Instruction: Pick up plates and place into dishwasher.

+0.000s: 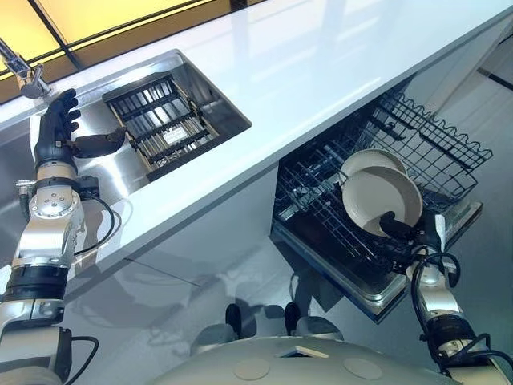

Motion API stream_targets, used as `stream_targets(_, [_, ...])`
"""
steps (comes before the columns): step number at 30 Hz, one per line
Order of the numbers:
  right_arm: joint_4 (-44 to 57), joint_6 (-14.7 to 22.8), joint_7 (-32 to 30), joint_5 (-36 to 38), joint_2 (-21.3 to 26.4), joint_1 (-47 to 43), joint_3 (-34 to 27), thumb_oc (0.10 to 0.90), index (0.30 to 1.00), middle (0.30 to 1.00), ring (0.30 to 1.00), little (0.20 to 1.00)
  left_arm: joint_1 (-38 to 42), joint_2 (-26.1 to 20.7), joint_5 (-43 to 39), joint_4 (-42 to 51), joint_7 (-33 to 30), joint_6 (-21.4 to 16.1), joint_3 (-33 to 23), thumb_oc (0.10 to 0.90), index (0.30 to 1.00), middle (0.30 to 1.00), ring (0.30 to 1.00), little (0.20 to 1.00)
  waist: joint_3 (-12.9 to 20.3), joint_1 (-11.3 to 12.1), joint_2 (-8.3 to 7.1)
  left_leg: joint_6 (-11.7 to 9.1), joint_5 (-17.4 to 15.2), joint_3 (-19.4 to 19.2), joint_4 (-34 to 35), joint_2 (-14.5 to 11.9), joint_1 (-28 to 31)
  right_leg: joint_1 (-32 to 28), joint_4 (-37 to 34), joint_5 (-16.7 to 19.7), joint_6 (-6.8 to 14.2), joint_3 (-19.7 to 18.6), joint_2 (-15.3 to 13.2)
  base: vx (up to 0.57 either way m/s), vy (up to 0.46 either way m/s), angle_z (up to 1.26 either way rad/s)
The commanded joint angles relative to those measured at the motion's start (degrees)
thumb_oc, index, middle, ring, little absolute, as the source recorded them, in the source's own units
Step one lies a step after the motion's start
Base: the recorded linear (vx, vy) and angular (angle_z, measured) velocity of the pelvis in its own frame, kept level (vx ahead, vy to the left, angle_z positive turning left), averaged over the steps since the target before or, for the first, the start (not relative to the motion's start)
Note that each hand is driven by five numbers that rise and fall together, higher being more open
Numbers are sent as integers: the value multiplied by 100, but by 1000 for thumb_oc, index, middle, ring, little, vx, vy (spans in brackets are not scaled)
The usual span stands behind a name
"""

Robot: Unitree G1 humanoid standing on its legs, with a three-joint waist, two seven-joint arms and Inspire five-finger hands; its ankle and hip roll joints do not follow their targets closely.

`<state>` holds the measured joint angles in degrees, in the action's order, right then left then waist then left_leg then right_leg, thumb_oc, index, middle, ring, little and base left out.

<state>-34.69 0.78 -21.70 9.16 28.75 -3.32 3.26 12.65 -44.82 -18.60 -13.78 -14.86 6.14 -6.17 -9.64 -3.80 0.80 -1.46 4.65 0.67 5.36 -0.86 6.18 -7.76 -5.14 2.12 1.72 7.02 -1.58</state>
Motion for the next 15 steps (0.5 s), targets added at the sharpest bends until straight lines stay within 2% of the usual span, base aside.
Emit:
stream_targets(1, [-74,-136,-274,-346,703,-846,231,100,300,300,300,200,1000,-644,-67,343,-216,-396,163,800,900,900,900,900,324,194,239,24,-449,-96,-235,250,-100,465,1119,-751,208,125,216,34,9,11])
stream_targets(9, [-761,-645,-720,-156,507,-1616,842,100,300,300,300,200,1362,-694,-201,541,-128,-187,571,800,900,900,900,900,243,441,322,5,-403,144,-261,269,-154,439,1146,-776,144,175,222,26,12,27])
stream_targets(10, [-726,-687,-810,-73,475,-1702,923,506,648,648,648,606,1388,-693,-211,563,-125,-173,607,800,900,900,900,900,228,461,328,4,-400,164,-260,272,-157,434,1140,-774,137,182,219,-1,22,18])
stream_targets(11, [-664,-703,-908,-3,442,-1789,988,800,900,900,900,900,1423,-697,-227,540,-110,-184,645,800,900,900,900,900,216,474,338,2,-400,175,-262,273,-157,433,1140,-771,132,188,215,-5,26,17])
stream_targets(15, [-176,-558,-1407,35,258,-1923,1084,800,900,900,900,900,1430,-628,-217,535,-105,-234,694,800,900,900,900,900,173,484,360,18,-412,190,-286,283,-168,458,1175,-772,120,161,209,-12,29,10])
